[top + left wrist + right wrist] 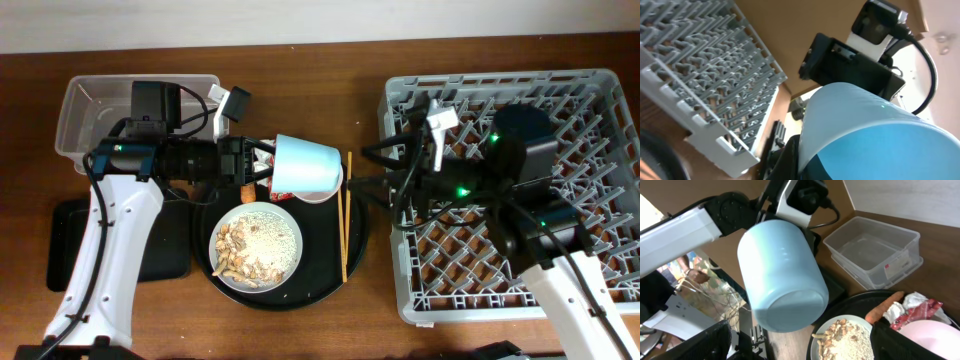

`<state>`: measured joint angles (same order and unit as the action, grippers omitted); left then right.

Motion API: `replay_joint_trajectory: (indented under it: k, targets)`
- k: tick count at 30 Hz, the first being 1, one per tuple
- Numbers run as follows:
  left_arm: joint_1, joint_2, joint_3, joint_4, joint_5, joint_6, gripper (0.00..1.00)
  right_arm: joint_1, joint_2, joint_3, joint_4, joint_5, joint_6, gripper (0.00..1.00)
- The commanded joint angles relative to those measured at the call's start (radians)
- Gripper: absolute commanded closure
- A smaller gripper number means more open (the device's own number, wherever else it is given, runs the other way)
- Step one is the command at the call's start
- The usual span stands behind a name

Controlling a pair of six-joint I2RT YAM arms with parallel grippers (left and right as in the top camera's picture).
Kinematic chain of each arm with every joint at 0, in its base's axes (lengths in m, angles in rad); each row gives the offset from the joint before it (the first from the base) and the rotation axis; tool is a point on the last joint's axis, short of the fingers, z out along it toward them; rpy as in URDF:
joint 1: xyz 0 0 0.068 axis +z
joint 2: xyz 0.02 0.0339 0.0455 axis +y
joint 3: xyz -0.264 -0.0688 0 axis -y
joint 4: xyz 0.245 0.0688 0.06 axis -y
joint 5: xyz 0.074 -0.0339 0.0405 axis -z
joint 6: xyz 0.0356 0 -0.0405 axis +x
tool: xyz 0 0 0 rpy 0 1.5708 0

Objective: Sort waste into correct bins and load items into the dishwasher rack
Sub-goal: 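Hand the light-blue cup from the left gripper to the right gripper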

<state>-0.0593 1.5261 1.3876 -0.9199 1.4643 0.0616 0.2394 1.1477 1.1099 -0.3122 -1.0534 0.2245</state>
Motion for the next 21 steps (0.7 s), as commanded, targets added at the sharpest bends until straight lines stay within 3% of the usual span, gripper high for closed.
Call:
replay_joint_trajectory:
  k: [1, 11, 17, 18, 21]
  targets:
    - [0.001, 0.002, 0.009, 0.002, 0.108, 0.022, 1.0, 0.052, 0.009, 0.014, 0.024, 0.075, -0.007, 0.12]
    - [0.0, 0.002, 0.009, 0.001, 0.099, 0.022, 0.99, 0.17, 0.075, 0.014, 0.19, 0.078, 0.028, 0.13]
    - [-0.011, 0.002, 0.009, 0.002, 0.079, 0.022, 0.99, 0.181, 0.079, 0.014, 0.233, 0.082, 0.046, 0.22]
    - [-0.023, 0.002, 0.009, 0.001, 0.056, 0.022, 0.89, 0.181, 0.079, 0.014, 0.234, 0.082, 0.046, 0.25]
    - [-0.042, 0.002, 0.009, 0.002, 0.055, 0.022, 0.84, 0.181, 0.079, 0.014, 0.233, 0.081, 0.046, 0.37]
